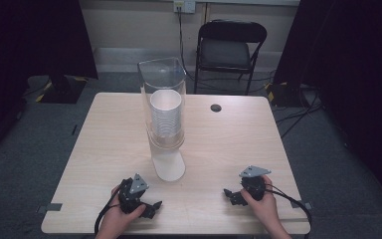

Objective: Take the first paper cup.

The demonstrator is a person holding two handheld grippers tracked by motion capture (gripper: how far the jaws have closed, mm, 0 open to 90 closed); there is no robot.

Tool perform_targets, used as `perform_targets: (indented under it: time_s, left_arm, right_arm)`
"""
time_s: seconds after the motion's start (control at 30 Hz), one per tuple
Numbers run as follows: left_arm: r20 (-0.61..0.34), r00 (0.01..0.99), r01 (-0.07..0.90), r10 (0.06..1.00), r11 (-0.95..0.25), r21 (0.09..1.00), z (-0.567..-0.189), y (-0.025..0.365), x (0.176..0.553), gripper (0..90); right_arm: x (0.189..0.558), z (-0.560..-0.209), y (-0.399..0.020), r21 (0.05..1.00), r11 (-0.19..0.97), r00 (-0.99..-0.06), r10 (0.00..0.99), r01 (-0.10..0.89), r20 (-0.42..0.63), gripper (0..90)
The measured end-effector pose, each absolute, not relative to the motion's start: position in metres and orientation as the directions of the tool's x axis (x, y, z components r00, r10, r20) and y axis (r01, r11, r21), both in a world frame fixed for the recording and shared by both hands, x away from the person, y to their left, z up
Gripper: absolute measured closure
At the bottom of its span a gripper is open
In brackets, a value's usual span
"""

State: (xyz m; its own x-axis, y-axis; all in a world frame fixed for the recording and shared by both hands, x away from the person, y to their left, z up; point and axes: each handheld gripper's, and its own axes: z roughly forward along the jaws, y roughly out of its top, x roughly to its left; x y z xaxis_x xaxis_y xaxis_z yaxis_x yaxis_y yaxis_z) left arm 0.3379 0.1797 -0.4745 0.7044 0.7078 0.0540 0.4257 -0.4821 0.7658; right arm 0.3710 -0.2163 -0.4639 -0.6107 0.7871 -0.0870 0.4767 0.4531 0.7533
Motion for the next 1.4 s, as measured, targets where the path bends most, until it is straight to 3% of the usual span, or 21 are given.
perform_targets:
  time_s: [0.33,0.37,0.43,0.47,0.53,0.8,1.03,1.4]
  left_arm:
    - [0.056,0.705,0.423,0.707,-0.483,0.767,-0.474,0.18,0.338,0.0]
    - [0.056,0.705,0.423,0.707,-0.483,0.767,-0.474,0.18,0.338,2.5]
    - [0.03,0.714,0.404,0.7,-0.447,0.798,-0.471,0.182,0.338,20.5]
    - [0.008,0.707,0.422,0.707,-0.432,0.797,-0.47,0.183,0.338,23.6]
    - [0.002,0.696,0.422,0.718,-0.411,0.808,-0.469,0.184,0.341,15.0]
    - [-0.038,0.677,0.401,0.735,-0.325,0.857,-0.453,0.181,0.351,15.8]
    - [-0.002,0.663,0.327,0.749,-0.287,0.9,-0.437,0.173,0.363,15.7]
    - [-0.017,0.647,0.296,0.763,-0.23,0.927,-0.411,0.162,0.38,16.9]
  right_arm:
    - [0.371,-0.464,-0.216,0.754,0.453,-0.611,0.787,0.475,-0.087,0.0]
    - [0.371,-0.464,-0.216,0.754,0.453,-0.611,0.787,0.475,-0.087,0.0]
    - [0.371,-0.464,-0.216,0.753,0.455,-0.613,0.785,0.476,-0.087,0.0]
    - [0.371,-0.464,-0.217,0.753,0.456,-0.615,0.783,0.474,-0.088,0.0]
    - [0.371,-0.464,-0.217,0.752,0.459,-0.618,0.781,0.473,-0.088,0.0]
    - [0.371,-0.464,-0.217,0.752,0.46,-0.619,0.781,0.472,-0.089,0.0]
    - [0.371,-0.464,-0.217,0.752,0.46,-0.619,0.781,0.472,-0.088,0.0]
    - [0.371,-0.464,-0.217,0.752,0.46,-0.619,0.78,0.472,-0.089,0.0]
